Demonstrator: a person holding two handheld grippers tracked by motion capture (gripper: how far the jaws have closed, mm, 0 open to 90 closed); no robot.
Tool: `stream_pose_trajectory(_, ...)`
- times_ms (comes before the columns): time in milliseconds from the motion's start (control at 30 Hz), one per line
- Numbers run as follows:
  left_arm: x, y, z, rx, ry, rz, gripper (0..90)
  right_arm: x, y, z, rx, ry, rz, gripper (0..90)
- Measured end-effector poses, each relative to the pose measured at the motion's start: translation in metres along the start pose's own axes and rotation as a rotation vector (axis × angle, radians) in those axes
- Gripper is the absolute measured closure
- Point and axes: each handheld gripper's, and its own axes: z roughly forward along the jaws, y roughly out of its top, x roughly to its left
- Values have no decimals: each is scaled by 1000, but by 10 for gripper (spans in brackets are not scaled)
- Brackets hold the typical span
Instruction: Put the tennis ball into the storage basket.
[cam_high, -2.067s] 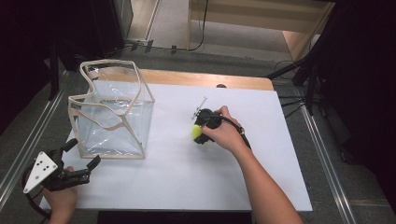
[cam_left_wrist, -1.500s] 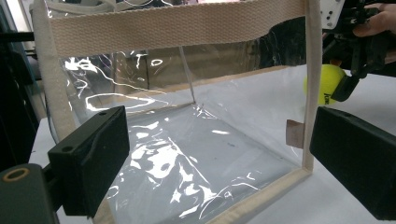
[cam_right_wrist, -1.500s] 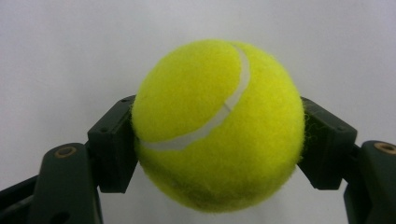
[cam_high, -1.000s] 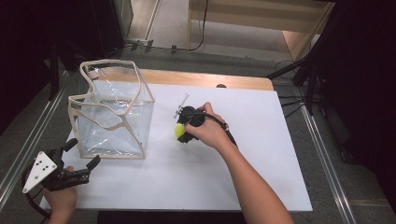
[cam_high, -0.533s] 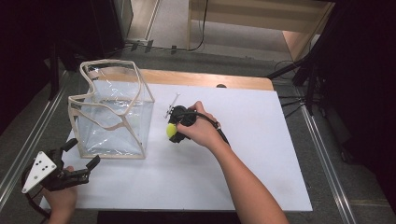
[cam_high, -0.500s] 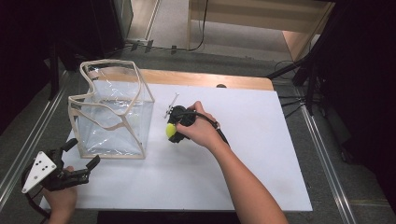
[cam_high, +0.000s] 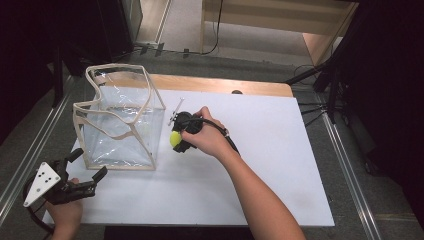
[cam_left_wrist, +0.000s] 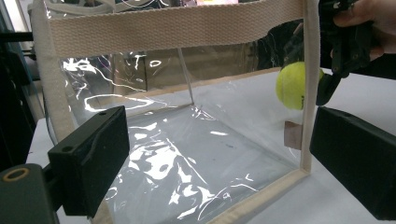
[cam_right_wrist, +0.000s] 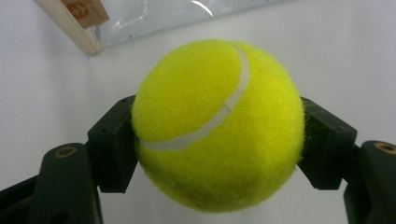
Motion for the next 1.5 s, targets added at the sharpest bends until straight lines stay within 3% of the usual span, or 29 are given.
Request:
stream_pose_trajectory(667,0,0,0,-7,-2,-12,54,5,30,-33,-42,6,-46,240)
stream_pose_trajectory(1500,2,0,-1,-18,-2,-26,54,3,48,-75,-74,15,-35,240)
